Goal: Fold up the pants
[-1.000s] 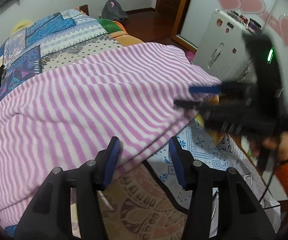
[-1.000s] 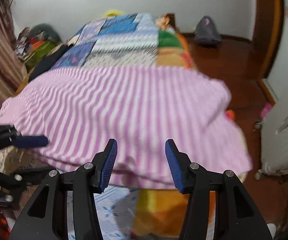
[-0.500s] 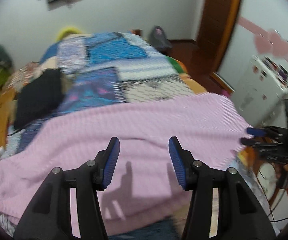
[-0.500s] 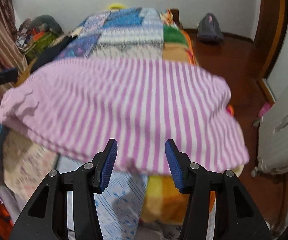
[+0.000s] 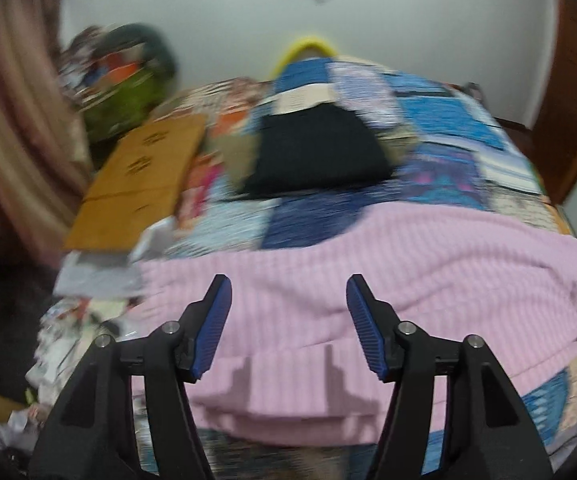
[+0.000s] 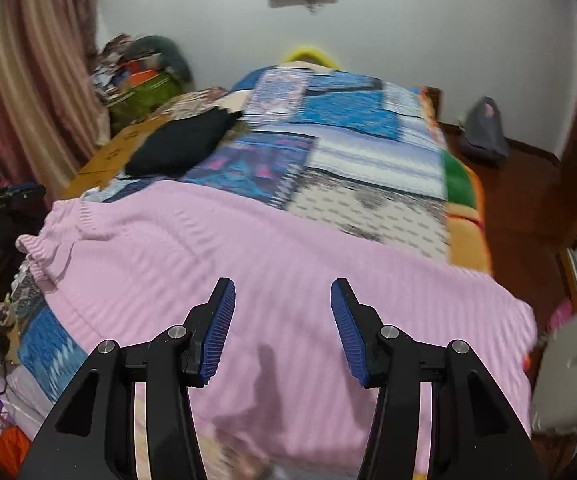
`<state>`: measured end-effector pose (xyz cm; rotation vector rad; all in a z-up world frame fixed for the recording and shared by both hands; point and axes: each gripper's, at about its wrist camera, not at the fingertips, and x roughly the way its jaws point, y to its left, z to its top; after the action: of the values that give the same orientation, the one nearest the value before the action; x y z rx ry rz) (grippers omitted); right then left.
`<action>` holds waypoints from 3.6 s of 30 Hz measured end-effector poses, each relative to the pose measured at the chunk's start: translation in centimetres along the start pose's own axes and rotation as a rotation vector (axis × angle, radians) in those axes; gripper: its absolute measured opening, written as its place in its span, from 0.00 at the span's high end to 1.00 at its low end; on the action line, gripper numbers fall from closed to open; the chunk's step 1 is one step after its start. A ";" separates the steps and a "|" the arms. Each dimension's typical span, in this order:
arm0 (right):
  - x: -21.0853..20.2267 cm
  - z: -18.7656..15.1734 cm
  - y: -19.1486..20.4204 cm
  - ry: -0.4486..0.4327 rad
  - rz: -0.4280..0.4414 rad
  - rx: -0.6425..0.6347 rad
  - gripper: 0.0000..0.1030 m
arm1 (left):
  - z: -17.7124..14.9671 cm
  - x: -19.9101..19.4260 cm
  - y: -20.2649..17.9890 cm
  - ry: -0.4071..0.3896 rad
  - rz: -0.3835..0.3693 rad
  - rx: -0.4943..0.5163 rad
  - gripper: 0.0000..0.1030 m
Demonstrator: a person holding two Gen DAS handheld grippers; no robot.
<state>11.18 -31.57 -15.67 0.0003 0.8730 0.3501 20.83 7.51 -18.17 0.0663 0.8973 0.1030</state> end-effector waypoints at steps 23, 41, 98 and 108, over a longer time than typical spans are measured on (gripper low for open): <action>7.0 -0.2 10.8 0.162 0.018 -0.145 0.55 | -1.3 13.4 12.9 0.198 -0.113 -0.141 0.67; 6.3 -0.8 11.6 0.176 0.014 -0.139 0.53 | 0.5 8.8 15.2 0.116 -0.004 -0.138 0.46; 5.9 0.3 15.9 0.191 0.095 -0.253 0.52 | -12.3 1.4 16.0 0.112 0.037 0.076 0.58; 7.1 5.7 14.8 0.087 0.130 -0.229 0.49 | -7.3 2.7 18.0 0.080 -0.006 -0.117 0.58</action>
<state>15.20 -14.66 -15.22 -0.1720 0.9175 0.5739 15.66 25.78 -23.01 -0.0502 0.9694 0.1530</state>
